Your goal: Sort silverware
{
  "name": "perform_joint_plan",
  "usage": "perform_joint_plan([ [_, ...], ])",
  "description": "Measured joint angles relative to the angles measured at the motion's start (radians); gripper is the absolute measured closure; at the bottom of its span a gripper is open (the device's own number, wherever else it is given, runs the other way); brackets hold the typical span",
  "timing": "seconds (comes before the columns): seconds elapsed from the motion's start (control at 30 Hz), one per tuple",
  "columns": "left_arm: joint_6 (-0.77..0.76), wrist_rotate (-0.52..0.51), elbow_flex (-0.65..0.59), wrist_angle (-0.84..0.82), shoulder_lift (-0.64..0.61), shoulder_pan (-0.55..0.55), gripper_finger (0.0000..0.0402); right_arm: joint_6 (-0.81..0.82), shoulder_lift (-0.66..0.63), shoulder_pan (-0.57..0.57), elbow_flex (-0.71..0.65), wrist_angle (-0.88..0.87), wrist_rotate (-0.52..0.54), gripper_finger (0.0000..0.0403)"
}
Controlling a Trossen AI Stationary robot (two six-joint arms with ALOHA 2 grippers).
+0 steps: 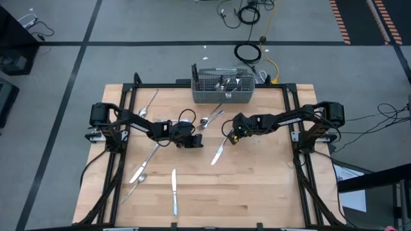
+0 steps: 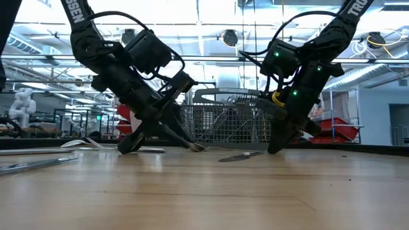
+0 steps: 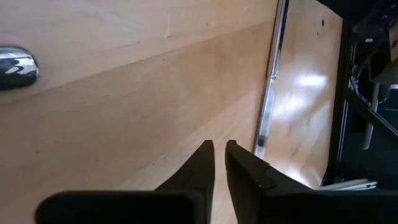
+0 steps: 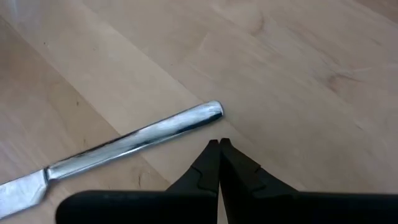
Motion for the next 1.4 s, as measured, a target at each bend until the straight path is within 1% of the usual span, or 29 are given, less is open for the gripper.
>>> perform_joint_plan([
  [0.1,0.003,0.009,-0.002,-0.001,-0.008,0.000,0.0336,0.001,-0.001,0.002,0.000,-0.002,0.009,0.0403],
  [0.17,-0.001,0.029,-0.002,-0.001,-0.022,0.002,0.0332,0.000,-0.024,0.021,-0.001,-0.015,0.039,0.0403],
  [0.23,-0.002,0.043,-0.005,0.019,-0.031,0.011,0.0332,-0.002,-0.062,0.042,0.007,-0.070,0.059,0.0403],
  [0.33,-0.001,0.051,-0.009,0.038,-0.064,0.025,0.0331,-0.018,-0.132,0.077,0.078,-0.155,0.072,0.0403],
  [0.4,0.000,0.052,-0.007,0.058,-0.096,0.030,0.0331,-0.027,-0.154,0.110,0.112,-0.220,0.049,0.0403],
  [0.5,0.000,0.060,-0.006,0.069,-0.129,0.030,0.0331,-0.032,-0.146,0.175,0.149,-0.215,-0.011,0.0403],
  [0.63,0.033,0.069,-0.005,0.069,-0.172,0.030,0.0331,0.018,-0.079,0.260,0.160,-0.189,-0.019,0.0403],
  [0.73,0.049,0.069,-0.005,0.042,-0.185,0.030,0.0331,0.039,-0.025,0.302,0.168,-0.117,-0.033,0.0403],
  [0.83,0.050,0.073,-0.005,0.046,-0.189,0.030,0.0331,0.044,0.047,0.330,0.208,-0.110,-0.055,0.0403],
  [0.93,0.051,0.105,-0.005,0.043,-0.188,0.030,0.0331,0.014,0.129,0.351,0.277,-0.112,-0.082,0.0403],
  [1.1,0.051,0.114,-0.005,0.007,-0.189,0.030,0.0331,-0.048,0.245,0.365,0.395,-0.120,-0.105,0.0403],
  [1.2,0.060,0.114,-0.003,-0.026,-0.189,0.030,0.0331,-0.080,0.277,0.361,0.445,-0.116,-0.104,0.0403],
  [1.4,0.084,0.115,-0.003,-0.093,-0.189,0.028,0.0331,-0.117,0.303,0.349,0.454,-0.130,-0.108,0.0403],
])
